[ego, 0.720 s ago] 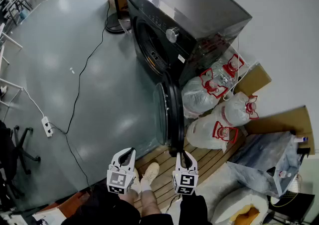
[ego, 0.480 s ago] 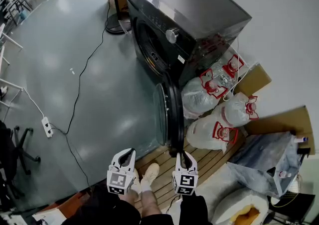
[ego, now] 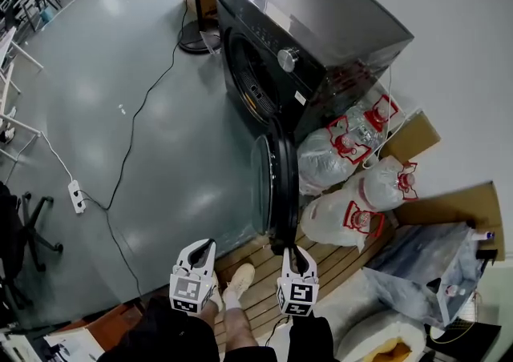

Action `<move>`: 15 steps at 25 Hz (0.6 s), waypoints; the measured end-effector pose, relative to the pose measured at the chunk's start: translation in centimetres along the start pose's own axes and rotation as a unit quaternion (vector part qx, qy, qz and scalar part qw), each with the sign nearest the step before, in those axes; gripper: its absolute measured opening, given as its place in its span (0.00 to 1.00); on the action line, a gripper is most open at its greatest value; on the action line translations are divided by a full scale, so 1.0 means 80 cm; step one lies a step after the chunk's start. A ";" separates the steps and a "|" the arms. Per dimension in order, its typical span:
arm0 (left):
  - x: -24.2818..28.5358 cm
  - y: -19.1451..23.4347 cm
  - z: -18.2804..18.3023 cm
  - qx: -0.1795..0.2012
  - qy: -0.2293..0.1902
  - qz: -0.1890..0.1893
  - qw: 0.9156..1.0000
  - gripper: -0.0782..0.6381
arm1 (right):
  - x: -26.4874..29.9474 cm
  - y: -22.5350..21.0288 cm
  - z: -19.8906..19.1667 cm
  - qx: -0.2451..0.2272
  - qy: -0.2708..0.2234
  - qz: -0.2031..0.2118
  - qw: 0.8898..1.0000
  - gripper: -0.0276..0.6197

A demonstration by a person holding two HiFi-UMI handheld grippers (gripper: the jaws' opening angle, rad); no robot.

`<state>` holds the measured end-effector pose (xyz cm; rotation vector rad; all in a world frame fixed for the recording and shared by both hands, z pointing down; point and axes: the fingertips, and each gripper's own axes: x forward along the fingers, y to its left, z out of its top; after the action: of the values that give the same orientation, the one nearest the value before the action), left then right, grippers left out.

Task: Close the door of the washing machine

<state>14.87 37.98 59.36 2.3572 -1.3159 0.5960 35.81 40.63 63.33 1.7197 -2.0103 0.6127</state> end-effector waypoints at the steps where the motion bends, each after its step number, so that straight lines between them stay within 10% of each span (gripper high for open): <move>1: 0.000 0.001 -0.003 0.000 0.001 0.001 1.000 0.14 | 0.000 0.003 0.000 0.000 -0.001 0.004 1.000 0.15; 15: 0.000 0.017 0.015 0.002 -0.003 0.018 1.000 0.14 | 0.011 0.048 0.001 -0.012 -0.001 0.065 0.998 0.17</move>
<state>13.88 36.71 58.48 2.3450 -1.3640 0.6025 31.89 40.42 63.53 1.5872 -2.1346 0.6264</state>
